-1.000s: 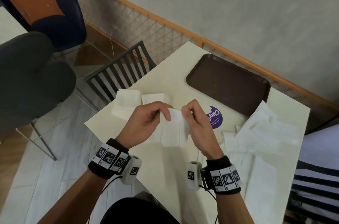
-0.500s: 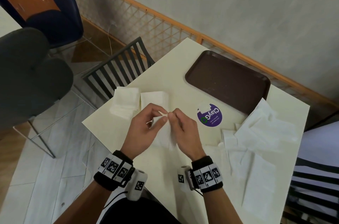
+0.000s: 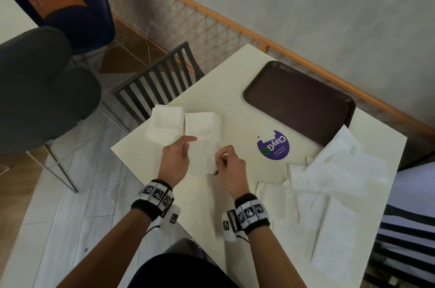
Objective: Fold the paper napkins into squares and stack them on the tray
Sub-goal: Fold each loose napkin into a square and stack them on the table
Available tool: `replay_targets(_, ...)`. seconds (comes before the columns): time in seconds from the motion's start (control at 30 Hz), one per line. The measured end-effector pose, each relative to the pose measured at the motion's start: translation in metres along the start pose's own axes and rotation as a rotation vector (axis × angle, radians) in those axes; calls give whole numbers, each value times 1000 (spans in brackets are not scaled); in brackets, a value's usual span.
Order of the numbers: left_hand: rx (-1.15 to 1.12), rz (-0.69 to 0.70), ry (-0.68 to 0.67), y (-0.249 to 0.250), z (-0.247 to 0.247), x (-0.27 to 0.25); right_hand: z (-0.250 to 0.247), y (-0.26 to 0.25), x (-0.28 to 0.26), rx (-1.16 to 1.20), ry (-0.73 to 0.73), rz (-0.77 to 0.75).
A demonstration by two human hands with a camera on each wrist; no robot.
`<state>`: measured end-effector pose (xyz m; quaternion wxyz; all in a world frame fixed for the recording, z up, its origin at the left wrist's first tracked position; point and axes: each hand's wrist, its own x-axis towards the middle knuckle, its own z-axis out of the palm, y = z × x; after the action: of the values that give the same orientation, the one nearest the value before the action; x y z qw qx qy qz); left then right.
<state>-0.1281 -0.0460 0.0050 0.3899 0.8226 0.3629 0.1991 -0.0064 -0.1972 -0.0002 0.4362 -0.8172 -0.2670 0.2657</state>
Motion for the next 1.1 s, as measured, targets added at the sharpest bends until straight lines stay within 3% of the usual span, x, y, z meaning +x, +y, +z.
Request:
replay_targets(0.17,271,188,-107,-23,41,-15,9,2,16,-170,-70,91)
replay_targets(0.27,309,251,-189,-33,54,-25,-1,-6,9,-274,-65,51)
replay_targets(0.37,353,267,-205,-35,53,-31,-31,1,-1,-385,8,-9)
replay_targets(0.47,392,278,-223,-37,49,-42,-75,25,-15,-567,43,50)
replay_targets(0.57,429,284,-207,-37,48,-53,-118,59,-33,-816,-87,187)
replay_targets(0.63,458,291,-200,-33,47,-56,-133,77,-41,-870,-178,192)
replay_targets(0.7,488,291,-216,-24,44,-57,-140,87,-46,-821,-202,157)
replay_targets(0.8,506,259,-239,-5,43,-61,-143,86,-52,-521,-159,117)
replay_targets(0.9,172,140,-357,28,39,-68,-144,68,-58,-252,-91,-9)
replay_targets(1.0,-220,105,-513,77,36,-72,-147,36,-60,-101,-126,-98)
replay_targets(1.1,-308,108,-520,108,32,-71,-151,9,-58,38,-149,-166)
